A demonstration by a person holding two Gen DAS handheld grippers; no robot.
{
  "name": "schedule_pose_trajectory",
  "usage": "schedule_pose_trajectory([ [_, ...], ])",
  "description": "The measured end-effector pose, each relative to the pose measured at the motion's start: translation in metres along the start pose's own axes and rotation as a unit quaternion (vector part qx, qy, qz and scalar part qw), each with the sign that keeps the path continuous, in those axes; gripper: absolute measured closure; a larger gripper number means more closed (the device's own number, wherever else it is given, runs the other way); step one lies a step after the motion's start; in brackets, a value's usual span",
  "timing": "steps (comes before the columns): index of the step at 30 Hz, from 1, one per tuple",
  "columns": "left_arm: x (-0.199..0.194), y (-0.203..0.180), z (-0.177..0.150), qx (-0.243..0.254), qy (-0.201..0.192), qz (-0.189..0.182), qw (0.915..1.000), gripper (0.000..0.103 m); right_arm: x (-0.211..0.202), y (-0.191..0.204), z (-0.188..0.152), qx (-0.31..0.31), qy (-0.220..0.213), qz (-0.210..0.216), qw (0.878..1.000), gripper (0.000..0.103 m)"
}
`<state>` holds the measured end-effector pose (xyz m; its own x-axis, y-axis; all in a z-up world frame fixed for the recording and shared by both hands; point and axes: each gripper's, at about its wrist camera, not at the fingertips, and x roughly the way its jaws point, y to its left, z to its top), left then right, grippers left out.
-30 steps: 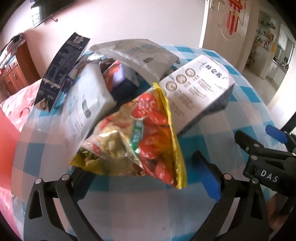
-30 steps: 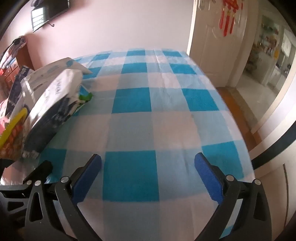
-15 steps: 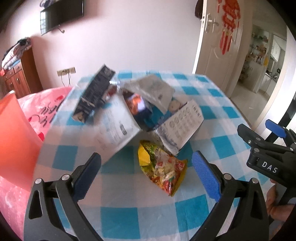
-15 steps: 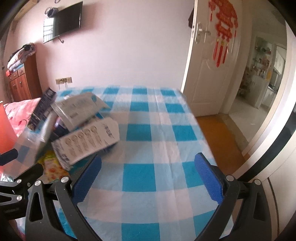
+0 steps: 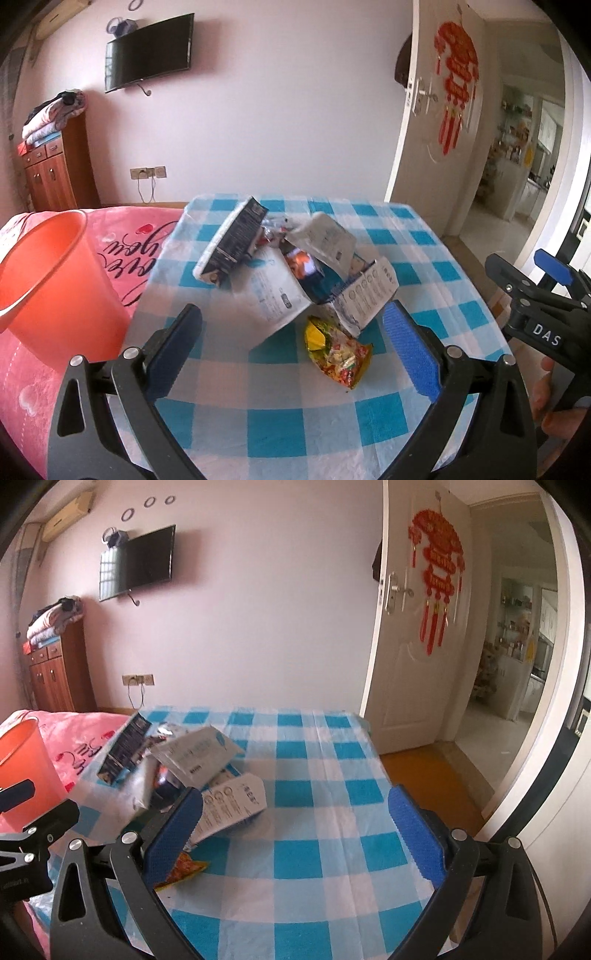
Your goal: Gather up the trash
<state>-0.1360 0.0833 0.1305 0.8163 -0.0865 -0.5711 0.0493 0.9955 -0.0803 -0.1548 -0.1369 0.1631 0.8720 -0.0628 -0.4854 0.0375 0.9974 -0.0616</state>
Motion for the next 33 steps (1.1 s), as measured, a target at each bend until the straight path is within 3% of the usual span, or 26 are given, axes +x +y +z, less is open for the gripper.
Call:
schedule_pose_trajectory([
  [18, -0.031, 0.016, 0.008, -0.024, -0.033, 0.001, 0.9992, 0.004, -0.032, -0.002, 0.012, 0.011, -0.042, -0.01, 0.999, 0.004],
  [33, -0.04, 0.004, 0.006, 0.001, -0.042, -0.004, 0.9991, 0.004, -0.035, -0.004, 0.009, 0.009, -0.045, -0.009, 0.999, 0.004],
])
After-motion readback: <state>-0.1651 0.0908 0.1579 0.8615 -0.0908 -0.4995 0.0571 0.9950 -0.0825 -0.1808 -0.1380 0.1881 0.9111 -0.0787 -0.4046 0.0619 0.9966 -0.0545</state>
